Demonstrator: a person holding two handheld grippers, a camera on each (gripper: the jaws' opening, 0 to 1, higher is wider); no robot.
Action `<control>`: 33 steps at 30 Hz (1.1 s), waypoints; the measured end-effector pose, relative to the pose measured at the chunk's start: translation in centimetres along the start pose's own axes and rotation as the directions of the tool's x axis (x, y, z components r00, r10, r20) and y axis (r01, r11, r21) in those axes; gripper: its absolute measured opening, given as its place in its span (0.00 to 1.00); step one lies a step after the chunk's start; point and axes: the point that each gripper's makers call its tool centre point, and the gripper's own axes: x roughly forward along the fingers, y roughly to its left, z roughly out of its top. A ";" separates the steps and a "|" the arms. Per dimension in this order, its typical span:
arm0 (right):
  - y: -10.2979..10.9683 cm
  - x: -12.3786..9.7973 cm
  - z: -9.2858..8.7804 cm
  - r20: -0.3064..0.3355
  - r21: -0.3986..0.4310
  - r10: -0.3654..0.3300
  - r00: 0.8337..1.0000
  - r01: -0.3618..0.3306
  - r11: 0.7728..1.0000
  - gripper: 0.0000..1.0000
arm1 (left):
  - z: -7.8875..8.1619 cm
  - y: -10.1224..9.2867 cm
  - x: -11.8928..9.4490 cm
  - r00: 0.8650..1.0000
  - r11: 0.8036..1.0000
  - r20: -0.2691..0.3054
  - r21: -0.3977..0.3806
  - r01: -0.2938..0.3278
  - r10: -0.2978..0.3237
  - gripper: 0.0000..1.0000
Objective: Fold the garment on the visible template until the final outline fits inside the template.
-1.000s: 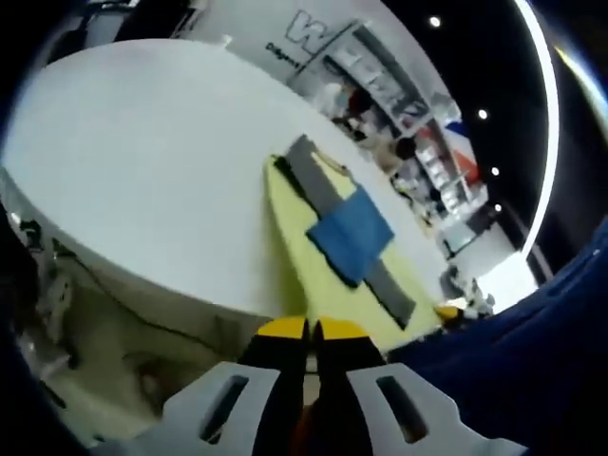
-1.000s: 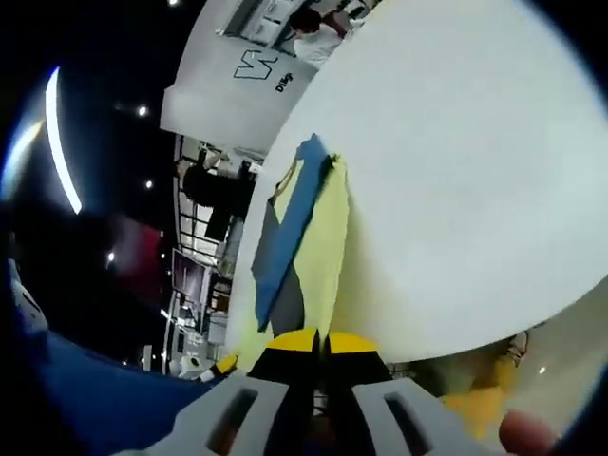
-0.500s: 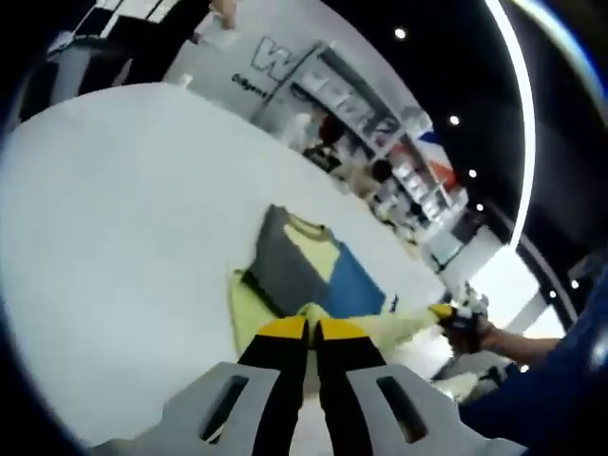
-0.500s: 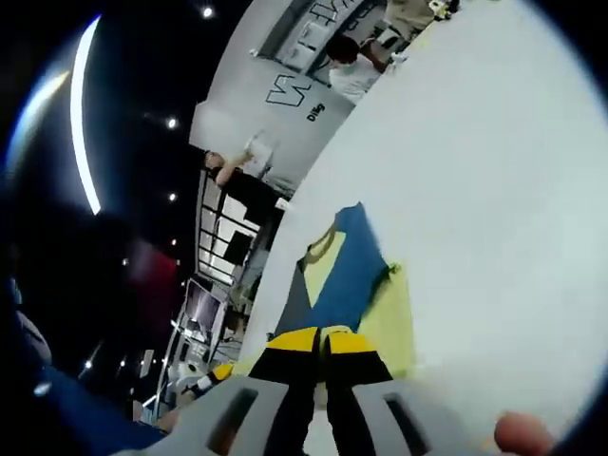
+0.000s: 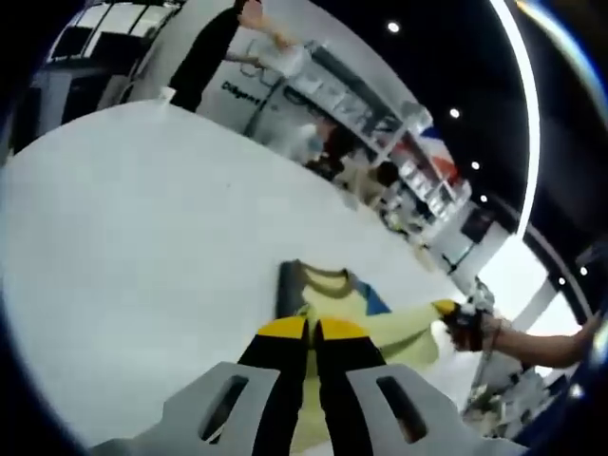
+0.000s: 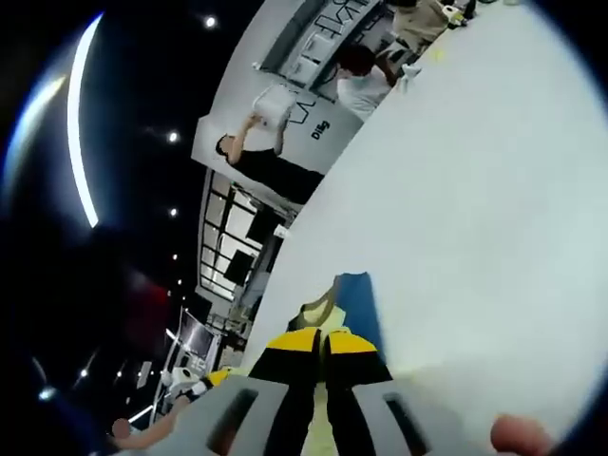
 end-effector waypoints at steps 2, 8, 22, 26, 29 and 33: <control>0.2 0.2 -0.1 -0.006 -0.011 0.009 1.000 -0.009 1.000 0.00 | -0.1 0.0 0.2 1.000 1.000 -0.006 0.006 0.002 -0.002 0.02; 0.6 1.0 0.4 -0.015 -0.043 0.027 1.000 -0.028 0.999 0.00 | 0.1 -0.2 0.8 1.000 1.000 -0.015 0.000 0.017 -0.017 0.02; 0.7 2.4 1.1 0.029 0.032 0.053 0.998 -0.054 0.998 0.00 | 0.2 -0.8 2.2 0.999 0.998 -0.014 -0.034 0.049 -0.050 0.02; 0.6 2.2 0.5 0.027 0.044 0.041 0.999 -0.042 0.998 0.00 | -0.4 -0.2 1.7 1.000 0.999 -0.009 -0.030 0.024 -0.025 0.02; -0.5 2.0 0.3 0.048 0.083 0.010 0.999 -0.014 0.996 0.00 | -0.3 1.0 1.4 1.000 0.998 0.017 -0.055 -0.012 0.013 0.02; -0.7 2.2 0.0 0.046 0.096 -0.006 0.999 0.002 0.995 0.00 | -0.1 1.5 1.3 0.999 0.997 0.037 -0.080 -0.024 0.027 0.03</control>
